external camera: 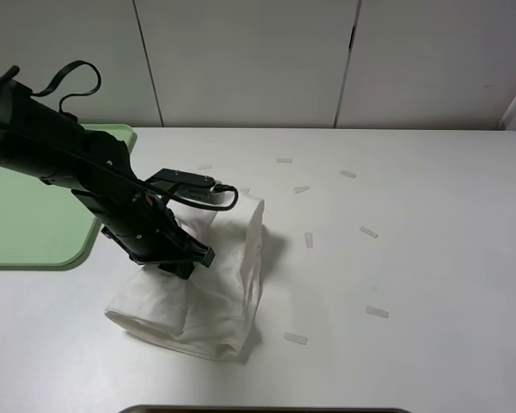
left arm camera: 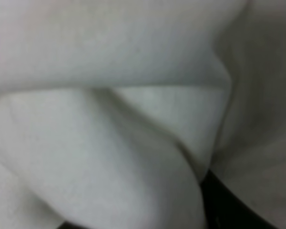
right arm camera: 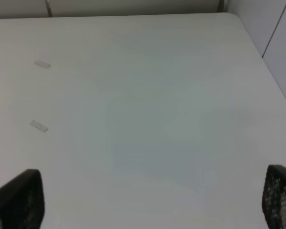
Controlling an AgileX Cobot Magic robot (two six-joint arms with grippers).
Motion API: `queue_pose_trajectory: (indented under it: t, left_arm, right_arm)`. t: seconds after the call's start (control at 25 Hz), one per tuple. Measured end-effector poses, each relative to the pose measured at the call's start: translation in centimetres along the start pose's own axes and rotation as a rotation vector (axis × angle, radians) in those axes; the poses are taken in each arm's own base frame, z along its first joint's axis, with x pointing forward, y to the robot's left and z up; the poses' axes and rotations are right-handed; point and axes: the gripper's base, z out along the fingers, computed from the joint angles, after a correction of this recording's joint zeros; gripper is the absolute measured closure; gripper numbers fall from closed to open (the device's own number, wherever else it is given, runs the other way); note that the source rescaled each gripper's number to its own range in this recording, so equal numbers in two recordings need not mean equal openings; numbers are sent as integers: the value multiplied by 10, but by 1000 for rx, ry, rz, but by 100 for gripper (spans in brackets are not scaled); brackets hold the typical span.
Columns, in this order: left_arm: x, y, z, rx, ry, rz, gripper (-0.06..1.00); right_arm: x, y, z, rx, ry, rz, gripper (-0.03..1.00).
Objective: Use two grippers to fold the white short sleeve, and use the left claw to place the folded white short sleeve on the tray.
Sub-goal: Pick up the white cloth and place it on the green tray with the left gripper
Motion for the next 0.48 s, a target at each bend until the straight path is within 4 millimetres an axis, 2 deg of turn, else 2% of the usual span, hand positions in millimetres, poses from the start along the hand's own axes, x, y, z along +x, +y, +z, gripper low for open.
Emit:
queue_pose_trajectory:
  t: [0.08,0.16,0.24,0.48]
  left_arm:
    - [2,5,-1,-8,28,0,64]
    - [-2,27,-8,-31,92,-26,64]
    - [-3,34,-10,-40,108,-33,64]
    - [-29,88,-38,-123,138,-67,64]
  right_arm:
    - [0,0,0,0,0,0,-3]
    - [0,0,0,0,0,0,-3]
    - [0,0,0,0,0,0,-3]
    - [0,0,0,0,0,0,-3]
